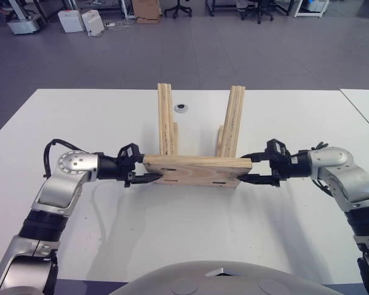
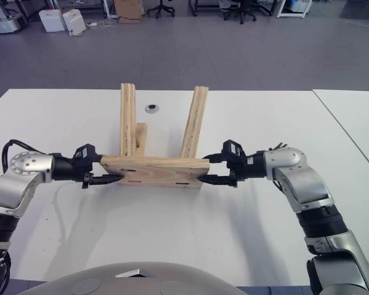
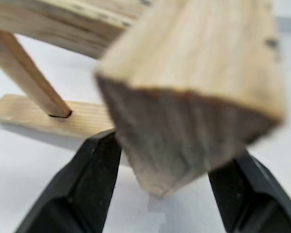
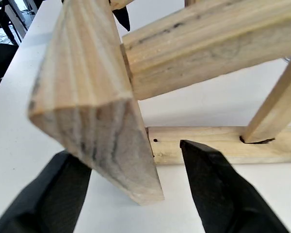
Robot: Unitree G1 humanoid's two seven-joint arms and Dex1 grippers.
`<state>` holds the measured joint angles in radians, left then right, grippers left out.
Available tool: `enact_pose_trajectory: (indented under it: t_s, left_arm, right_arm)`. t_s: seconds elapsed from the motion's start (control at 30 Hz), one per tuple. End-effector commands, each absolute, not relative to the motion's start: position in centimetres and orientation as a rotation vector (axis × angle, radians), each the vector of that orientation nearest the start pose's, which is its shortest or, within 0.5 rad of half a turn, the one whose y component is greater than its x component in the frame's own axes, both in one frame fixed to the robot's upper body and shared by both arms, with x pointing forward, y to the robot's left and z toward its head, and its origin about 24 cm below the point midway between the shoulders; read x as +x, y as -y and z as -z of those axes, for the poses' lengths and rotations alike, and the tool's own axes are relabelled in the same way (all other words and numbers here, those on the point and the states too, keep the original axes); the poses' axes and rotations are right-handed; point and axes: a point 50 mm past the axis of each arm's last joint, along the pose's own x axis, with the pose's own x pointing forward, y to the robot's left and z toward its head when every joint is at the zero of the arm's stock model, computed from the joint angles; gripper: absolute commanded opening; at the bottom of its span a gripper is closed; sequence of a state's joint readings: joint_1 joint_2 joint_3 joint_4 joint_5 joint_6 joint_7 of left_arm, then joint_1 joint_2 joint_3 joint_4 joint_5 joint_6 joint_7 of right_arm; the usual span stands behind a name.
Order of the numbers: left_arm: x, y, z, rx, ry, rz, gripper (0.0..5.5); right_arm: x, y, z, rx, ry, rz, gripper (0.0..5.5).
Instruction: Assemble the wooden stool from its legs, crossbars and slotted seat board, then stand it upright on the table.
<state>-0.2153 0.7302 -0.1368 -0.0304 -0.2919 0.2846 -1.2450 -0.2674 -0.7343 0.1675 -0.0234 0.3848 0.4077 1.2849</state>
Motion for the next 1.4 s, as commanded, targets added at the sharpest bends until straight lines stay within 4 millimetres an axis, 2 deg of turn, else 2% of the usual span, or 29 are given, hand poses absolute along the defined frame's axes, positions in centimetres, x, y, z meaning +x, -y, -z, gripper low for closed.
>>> enact_pose_trajectory:
  t_s: [0.03,0.1,0.2,0.27,0.3,0.37,0.4,0.43,0.5,0.53,0.6,0.67,0.7,0.73,0.77,0.8,0.87,0.97,1.07,1.1,1.13,1.2,1.3,1.37,1.4]
  left_arm:
    - [25.2,-20.6,-9.0,0.398,-0.415,1.341,1.91]
    - [25.3,-20.9,-8.7,0.434,-0.421,1.352,1.64]
    - [25.6,-20.2,-9.1,0.460,-0.362,1.378,1.55]
    - [26.0,-19.3,-10.4,0.442,-0.287,1.399,1.54]
    - [26.2,-18.7,-11.8,0.401,-0.236,1.410,1.54]
    - [26.9,-17.8,-16.1,0.248,-0.130,1.439,1.54]
    - [27.3,-17.5,-19.0,0.152,-0.089,1.454,1.54]
    - [28.0,-17.6,-22.6,-0.012,-0.067,1.464,1.54]
    - [28.1,-17.9,-28.2,-0.206,-0.127,1.540,1.54]
    - [27.6,-18.1,-30.2,-0.265,-0.194,1.581,1.54]
    - [26.1,-18.4,-33.3,-0.373,-0.403,1.691,1.54]
    - [24.1,-19.0,-35.5,-0.476,-0.579,1.801,1.45]
    - [23.2,-19.2,-36.0,-0.524,-0.655,1.844,1.41]
    - [22.7,-19.1,-36.1,-0.575,-0.707,1.878,1.34]
    - [22.5,-19.1,-35.4,-0.656,-0.769,1.900,1.31]
    - [22.1,-19.5,-33.8,-0.731,-0.847,1.893,1.31]
    - [21.3,-20.5,-30.4,-0.876,-0.999,1.823,1.31]
    - [21.0,-22.1,-26.5,-1.079,-1.126,1.668,1.31]
    - [22.4,-21.7,-22.3,-0.996,-1.209,1.440,1.31]
    - [22.7,-21.8,-20.2,-0.957,-1.220,1.328,1.68]
    - [22.7,-22.0,-18.5,-0.930,-1.211,1.242,1.80]
    - [22.5,-22.1,-16.2,-0.871,-1.176,1.121,2.18]
    - [22.1,-22.4,-15.2,-0.817,-1.104,1.031,2.82]
    - [22.5,-23.4,-16.2,-0.826,-0.982,0.998,3.22]
    - [22.7,-24.6,-17.8,-0.850,-0.870,1.005,3.45]
  right_arm:
    - [25.6,19.3,-9.4,-0.254,-0.464,-1.387,2.63]
    - [25.5,19.2,-9.3,-0.248,-0.460,-1.389,2.18]
    - [25.9,18.5,-9.6,-0.210,-0.411,-1.388,1.67]
    - [26.1,18.0,-10.9,-0.146,-0.358,-1.409,1.63]
    - [26.4,17.8,-12.2,-0.103,-0.322,-1.421,1.63]
    - [26.9,17.7,-15.9,-0.006,-0.263,-1.470,1.64]
    - [27.1,17.9,-18.3,0.050,-0.255,-1.515,1.64]
    - [27.1,18.4,-21.2,0.125,-0.284,-1.579,1.64]
    - [26.8,19.4,-26.8,0.326,-0.395,-1.687,1.64]
    - [26.7,19.9,-29.3,0.426,-0.451,-1.716,1.64]
    - [26.6,19.8,-33.3,0.553,-0.541,-1.766,1.63]
    - [26.6,19.4,-34.9,0.635,-0.631,-1.799,1.57]
    - [26.3,19.2,-35.1,0.680,-0.685,-1.827,1.55]
    - [25.9,19.2,-35.0,0.725,-0.728,-1.851,1.47]
    - [25.5,19.1,-33.5,0.782,-0.820,-1.870,1.38]
    - [24.9,19.1,-31.2,0.821,-0.934,-1.865,1.32]
    - [24.2,19.1,-28.0,0.924,-1.071,-1.843,1.32]
    - [23.3,20.1,-25.4,1.131,-1.140,-1.766,1.32]
    - [23.2,20.7,-21.1,1.147,-1.180,-1.556,1.32]
    - [23.2,20.8,-19.2,1.127,-1.165,-1.471,1.70]
    - [23.2,21.0,-17.5,1.111,-1.145,-1.385,1.84]
    - [22.8,21.6,-14.8,1.077,-1.093,-1.222,2.25]
    - [21.8,22.2,-13.7,1.051,-0.966,-1.130,2.93]
    - [21.4,22.9,-14.1,1.063,-0.810,-1.099,3.37]
    - [21.5,23.5,-14.8,1.069,-0.694,-1.084,3.62]
